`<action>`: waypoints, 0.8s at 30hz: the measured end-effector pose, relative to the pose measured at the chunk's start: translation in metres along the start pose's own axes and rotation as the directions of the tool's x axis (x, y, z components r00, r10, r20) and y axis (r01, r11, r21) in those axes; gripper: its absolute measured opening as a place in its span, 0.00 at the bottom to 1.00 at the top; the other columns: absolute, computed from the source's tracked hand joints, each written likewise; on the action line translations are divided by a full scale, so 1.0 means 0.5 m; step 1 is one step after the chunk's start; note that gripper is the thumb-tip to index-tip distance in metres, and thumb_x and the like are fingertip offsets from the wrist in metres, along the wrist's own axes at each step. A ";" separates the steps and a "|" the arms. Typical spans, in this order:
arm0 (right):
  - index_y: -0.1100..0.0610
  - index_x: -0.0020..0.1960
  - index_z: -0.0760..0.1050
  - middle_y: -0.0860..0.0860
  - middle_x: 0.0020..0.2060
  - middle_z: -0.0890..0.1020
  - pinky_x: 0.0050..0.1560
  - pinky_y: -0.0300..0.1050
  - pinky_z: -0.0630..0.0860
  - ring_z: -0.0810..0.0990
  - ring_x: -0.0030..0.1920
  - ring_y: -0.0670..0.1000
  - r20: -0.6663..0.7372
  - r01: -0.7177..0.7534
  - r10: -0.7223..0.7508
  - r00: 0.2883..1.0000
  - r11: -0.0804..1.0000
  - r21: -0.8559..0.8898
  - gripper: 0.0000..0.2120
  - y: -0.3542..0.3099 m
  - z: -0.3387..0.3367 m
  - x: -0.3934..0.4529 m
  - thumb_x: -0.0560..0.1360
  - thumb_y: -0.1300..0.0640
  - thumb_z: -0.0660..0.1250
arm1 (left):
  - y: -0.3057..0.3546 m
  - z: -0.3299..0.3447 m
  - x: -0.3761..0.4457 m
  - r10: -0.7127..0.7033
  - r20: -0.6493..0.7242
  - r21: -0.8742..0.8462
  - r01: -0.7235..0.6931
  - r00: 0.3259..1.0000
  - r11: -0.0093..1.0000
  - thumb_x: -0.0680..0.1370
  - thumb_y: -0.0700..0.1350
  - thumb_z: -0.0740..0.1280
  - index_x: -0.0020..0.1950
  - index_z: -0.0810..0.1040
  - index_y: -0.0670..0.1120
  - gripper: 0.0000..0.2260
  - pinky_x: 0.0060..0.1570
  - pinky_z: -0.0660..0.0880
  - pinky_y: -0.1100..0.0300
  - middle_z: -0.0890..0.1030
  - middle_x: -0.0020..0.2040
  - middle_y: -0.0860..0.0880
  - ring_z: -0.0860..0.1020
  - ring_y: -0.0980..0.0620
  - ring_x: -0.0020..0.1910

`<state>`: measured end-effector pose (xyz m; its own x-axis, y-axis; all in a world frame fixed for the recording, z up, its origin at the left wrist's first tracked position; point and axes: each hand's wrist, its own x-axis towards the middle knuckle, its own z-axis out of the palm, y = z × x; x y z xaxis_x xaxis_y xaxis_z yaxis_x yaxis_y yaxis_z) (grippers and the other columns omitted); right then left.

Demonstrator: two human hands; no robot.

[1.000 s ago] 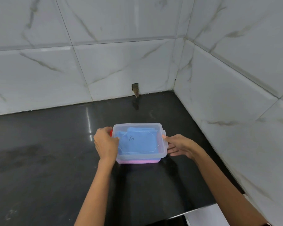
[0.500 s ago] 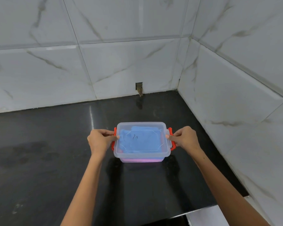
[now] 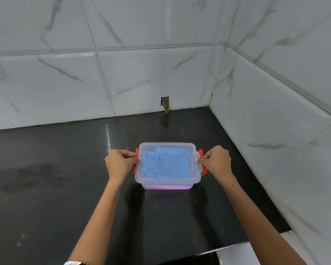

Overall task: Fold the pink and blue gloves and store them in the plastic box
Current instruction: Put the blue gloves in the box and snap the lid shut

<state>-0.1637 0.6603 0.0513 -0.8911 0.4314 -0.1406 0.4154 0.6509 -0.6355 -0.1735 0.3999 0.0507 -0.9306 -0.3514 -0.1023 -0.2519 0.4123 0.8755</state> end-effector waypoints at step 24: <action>0.60 0.50 0.82 0.54 0.44 0.83 0.43 0.32 0.72 0.79 0.41 0.47 -0.134 0.238 -0.213 0.968 0.947 0.214 0.09 0.022 0.031 -0.097 0.70 0.60 0.73 | -0.049 -0.034 -0.010 0.084 0.030 -0.171 -0.078 0.996 0.982 0.66 0.33 0.76 0.47 0.85 0.42 0.11 0.32 0.75 0.75 0.85 0.38 0.49 0.81 0.64 0.32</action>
<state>-0.1186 0.6367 0.0397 -0.9265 0.3625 0.1012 0.1421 0.5860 -0.7977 -0.1581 0.3771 0.0378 -0.9561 -0.2901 -0.0423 -0.1296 0.2890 0.9485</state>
